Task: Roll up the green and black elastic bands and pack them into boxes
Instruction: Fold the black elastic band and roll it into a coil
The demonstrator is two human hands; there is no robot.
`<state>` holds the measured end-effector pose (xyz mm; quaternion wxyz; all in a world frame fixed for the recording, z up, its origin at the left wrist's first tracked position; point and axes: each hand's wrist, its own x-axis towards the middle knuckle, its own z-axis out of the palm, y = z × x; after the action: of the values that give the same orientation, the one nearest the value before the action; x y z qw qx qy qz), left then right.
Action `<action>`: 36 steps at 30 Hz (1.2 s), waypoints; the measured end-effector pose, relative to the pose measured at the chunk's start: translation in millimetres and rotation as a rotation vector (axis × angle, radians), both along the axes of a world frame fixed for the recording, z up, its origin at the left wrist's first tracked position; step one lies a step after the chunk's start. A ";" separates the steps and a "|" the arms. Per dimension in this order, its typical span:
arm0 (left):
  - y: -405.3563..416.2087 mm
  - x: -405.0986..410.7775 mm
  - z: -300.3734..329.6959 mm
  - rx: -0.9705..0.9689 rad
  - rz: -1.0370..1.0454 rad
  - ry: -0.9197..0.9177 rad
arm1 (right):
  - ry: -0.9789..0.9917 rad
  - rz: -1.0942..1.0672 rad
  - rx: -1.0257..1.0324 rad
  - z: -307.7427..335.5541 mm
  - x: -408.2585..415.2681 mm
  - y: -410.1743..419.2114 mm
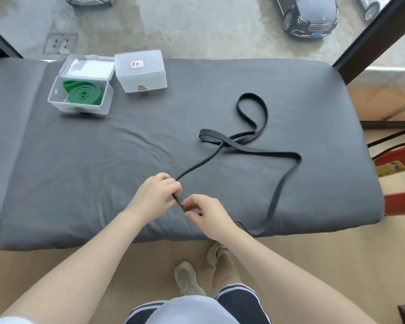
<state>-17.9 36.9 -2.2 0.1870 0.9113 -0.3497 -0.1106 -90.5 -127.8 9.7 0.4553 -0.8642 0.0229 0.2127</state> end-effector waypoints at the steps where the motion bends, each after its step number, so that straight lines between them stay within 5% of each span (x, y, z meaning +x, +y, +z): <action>1: 9.7 -1.5 -5.7 0.054 0.054 -0.035 | 0.001 0.061 -0.001 -6.4 -1.8 7.3; 5: 28.7 -3.0 -23.8 0.364 0.352 0.109 | 0.037 0.076 -0.064 -26.8 -0.4 -0.1; 9: 1.4 -2.2 -32.7 0.622 0.390 0.258 | 0.057 -0.090 -0.228 -41.2 17.4 -49.4; 15: -82.2 24.5 -38.8 0.272 0.409 0.311 | 0.004 -0.169 -0.355 -59.0 71.6 -122.4; 19: -128.9 55.5 -49.6 0.106 0.541 0.277 | -0.014 -0.031 -0.462 -78.3 107.9 -146.3; 23: -147.7 83.8 -69.2 0.125 0.433 0.204 | 0.086 0.193 -0.723 -102.5 123.6 -165.9; 28: -172.7 88.8 -85.7 0.309 0.129 0.147 | 0.017 0.317 -0.744 -107.8 120.0 -191.1; 31: -188.4 79.8 -91.5 0.459 0.069 0.241 | 0.011 0.208 -0.854 -105.3 110.3 -219.2; 34: -194.3 74.9 -94.3 0.446 0.132 0.324 | 0.243 -0.023 -0.988 -108.0 89.6 -264.3; 36: -196.0 73.9 -95.5 0.447 0.157 0.331 | 0.373 -0.227 -0.880 -108.1 75.9 -288.4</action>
<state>56.0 -159.0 -97.6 0.0440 0.9239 -0.2097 -0.3171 -14.7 -416.3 -98.4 0.0556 -0.9138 0.2858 0.2833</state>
